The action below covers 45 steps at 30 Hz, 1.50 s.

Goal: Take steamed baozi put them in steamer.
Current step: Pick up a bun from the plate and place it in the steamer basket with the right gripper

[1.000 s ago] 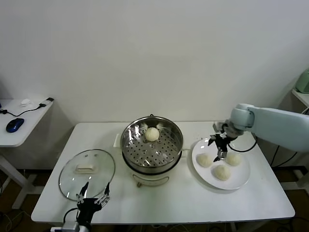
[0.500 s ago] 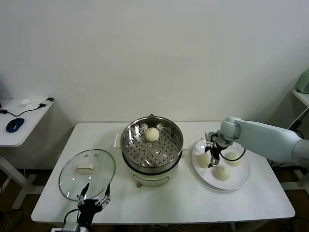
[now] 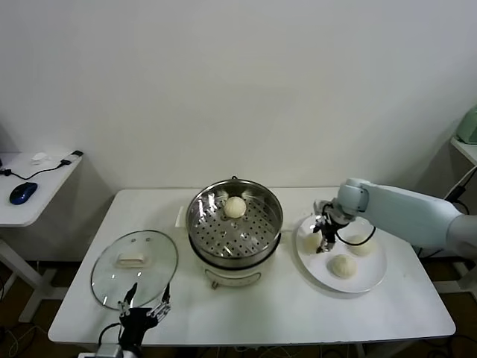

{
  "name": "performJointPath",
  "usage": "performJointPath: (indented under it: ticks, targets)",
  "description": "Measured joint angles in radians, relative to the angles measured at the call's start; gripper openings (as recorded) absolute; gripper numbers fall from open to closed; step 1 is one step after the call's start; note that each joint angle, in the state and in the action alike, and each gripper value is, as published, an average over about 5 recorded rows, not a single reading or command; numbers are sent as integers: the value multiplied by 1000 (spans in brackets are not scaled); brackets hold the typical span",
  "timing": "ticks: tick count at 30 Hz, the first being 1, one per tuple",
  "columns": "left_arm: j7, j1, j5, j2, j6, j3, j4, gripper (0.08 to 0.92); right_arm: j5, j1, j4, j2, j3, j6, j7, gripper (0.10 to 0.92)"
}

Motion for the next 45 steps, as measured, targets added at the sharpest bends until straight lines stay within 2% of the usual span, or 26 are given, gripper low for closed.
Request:
performJointPath:
  ticks: [10, 16, 21, 30, 42, 45]
  targets:
    - [2, 1, 6, 2, 12, 9, -20, 823, 219, 347, 99, 71, -124, -14, -51, 670]
    - [1, -8, 5, 3, 18, 10, -28, 823, 388, 447, 194, 185, -137, -78, 2, 670]
    - [1, -9, 5, 2, 19, 10, -35, 823, 469, 450, 225, 298, -143, -135, 62, 670]
    - [-2, -8, 5, 1, 17, 10, -32, 823, 495, 347, 183, 453, -156, -207, 153, 670]
    - [-5, -9, 4, 2, 13, 17, -27, 823, 455, 191, 74, 554, -139, -238, 232, 671]
    - [-8, -11, 1, 3, 13, 16, -27, 823, 452, 175, 55, 561, -131, -236, 240, 696]
